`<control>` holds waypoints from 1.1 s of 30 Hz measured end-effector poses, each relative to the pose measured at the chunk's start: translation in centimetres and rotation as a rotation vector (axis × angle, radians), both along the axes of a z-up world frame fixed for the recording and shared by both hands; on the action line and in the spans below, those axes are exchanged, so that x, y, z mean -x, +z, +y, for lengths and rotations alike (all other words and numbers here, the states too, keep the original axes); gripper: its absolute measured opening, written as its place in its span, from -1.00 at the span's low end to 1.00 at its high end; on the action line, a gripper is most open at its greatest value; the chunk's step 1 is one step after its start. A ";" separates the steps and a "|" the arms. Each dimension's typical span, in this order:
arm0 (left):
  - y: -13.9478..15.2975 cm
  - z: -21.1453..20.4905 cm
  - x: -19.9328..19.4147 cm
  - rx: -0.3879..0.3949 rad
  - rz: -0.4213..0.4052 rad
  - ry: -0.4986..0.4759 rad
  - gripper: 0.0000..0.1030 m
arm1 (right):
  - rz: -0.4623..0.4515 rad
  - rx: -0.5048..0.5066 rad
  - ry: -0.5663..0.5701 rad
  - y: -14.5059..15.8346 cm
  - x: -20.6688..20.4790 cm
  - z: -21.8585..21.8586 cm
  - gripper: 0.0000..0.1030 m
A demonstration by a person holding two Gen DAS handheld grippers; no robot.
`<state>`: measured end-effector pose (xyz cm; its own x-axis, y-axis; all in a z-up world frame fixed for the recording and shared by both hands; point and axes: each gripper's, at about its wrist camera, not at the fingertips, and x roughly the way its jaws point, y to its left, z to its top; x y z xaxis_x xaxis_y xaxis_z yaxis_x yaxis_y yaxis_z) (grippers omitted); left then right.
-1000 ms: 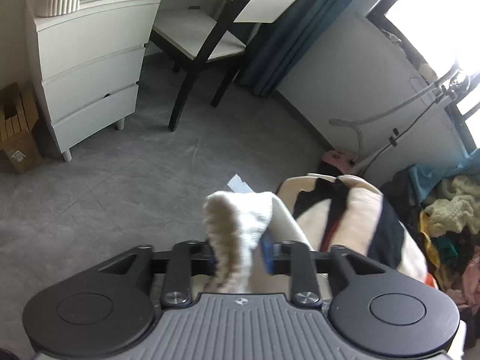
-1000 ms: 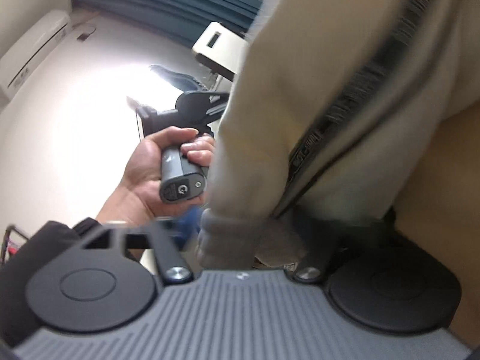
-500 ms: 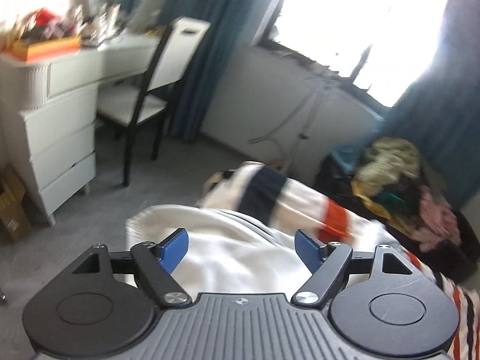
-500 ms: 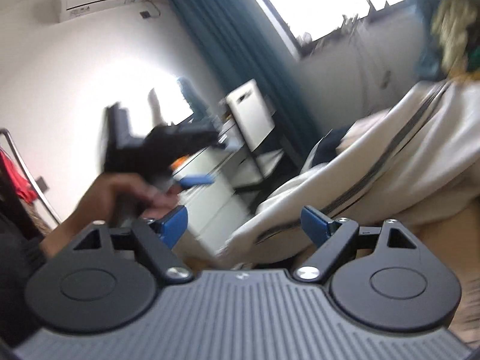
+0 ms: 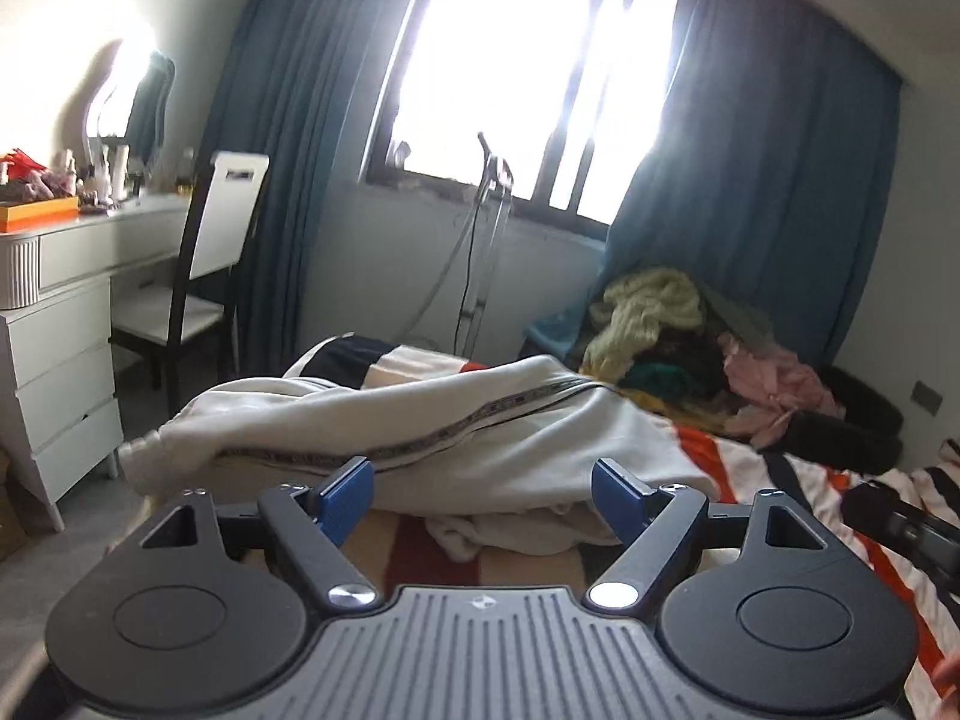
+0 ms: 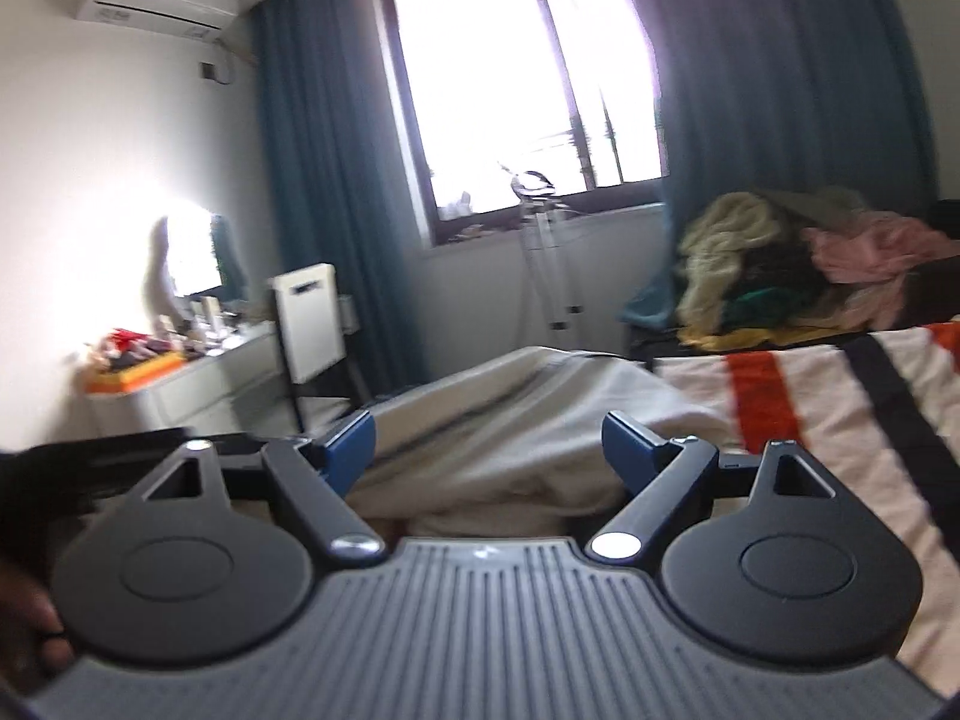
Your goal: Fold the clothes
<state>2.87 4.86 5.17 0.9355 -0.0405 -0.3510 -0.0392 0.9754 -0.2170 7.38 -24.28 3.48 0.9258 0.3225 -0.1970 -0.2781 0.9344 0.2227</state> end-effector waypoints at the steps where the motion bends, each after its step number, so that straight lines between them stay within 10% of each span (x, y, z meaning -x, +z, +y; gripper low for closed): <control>1: -0.7 -0.7 0.4 -0.014 -0.010 0.009 0.60 | -0.004 0.006 -0.015 -0.9 -0.2 -0.4 0.65; 19: -8.2 -2.7 -1.1 -0.108 0.092 -0.010 0.61 | 0.027 -0.021 -0.117 -5.8 -0.4 -1.4 0.63; 33: -6.0 -6.1 -22.6 -0.324 0.128 -0.051 0.77 | 0.222 -0.144 -0.081 -9.1 -3.4 -2.6 0.63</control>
